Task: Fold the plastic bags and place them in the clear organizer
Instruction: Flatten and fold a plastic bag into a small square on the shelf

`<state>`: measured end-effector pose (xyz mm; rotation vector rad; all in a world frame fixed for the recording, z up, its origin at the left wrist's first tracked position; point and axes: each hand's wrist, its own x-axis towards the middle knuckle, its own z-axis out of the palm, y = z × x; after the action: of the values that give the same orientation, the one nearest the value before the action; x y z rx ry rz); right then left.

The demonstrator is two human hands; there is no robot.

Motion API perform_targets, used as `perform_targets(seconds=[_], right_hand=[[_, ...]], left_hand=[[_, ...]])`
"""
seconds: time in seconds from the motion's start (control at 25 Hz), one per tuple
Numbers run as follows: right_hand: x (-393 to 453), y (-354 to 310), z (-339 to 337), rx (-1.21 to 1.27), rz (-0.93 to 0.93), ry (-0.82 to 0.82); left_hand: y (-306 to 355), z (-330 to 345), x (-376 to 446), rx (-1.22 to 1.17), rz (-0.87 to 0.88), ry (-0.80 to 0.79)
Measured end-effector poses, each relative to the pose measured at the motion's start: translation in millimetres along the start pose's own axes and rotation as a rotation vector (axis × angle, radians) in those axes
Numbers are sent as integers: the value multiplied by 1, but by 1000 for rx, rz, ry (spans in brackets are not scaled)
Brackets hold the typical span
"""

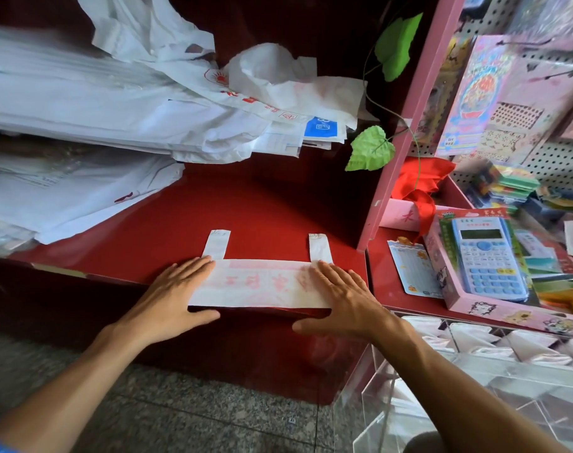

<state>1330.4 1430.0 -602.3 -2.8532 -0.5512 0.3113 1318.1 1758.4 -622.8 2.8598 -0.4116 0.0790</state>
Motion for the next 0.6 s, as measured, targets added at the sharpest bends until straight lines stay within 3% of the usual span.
perform_targets(seconds=[0.12, 0.28, 0.44, 0.6], right_hand=[[-6, 11, -1, 9, -72, 143], [-11, 17, -1, 225, -142, 358], [-7, 23, 5, 220, -156, 384], [-2, 24, 1, 435, -57, 445]], left_hand=[[-11, -6, -6, -207, -18, 176], [-14, -12, -9, -311, -67, 212], [-13, -14, -10, -367, -95, 261], [-5, -17, -8, -514, -167, 297]])
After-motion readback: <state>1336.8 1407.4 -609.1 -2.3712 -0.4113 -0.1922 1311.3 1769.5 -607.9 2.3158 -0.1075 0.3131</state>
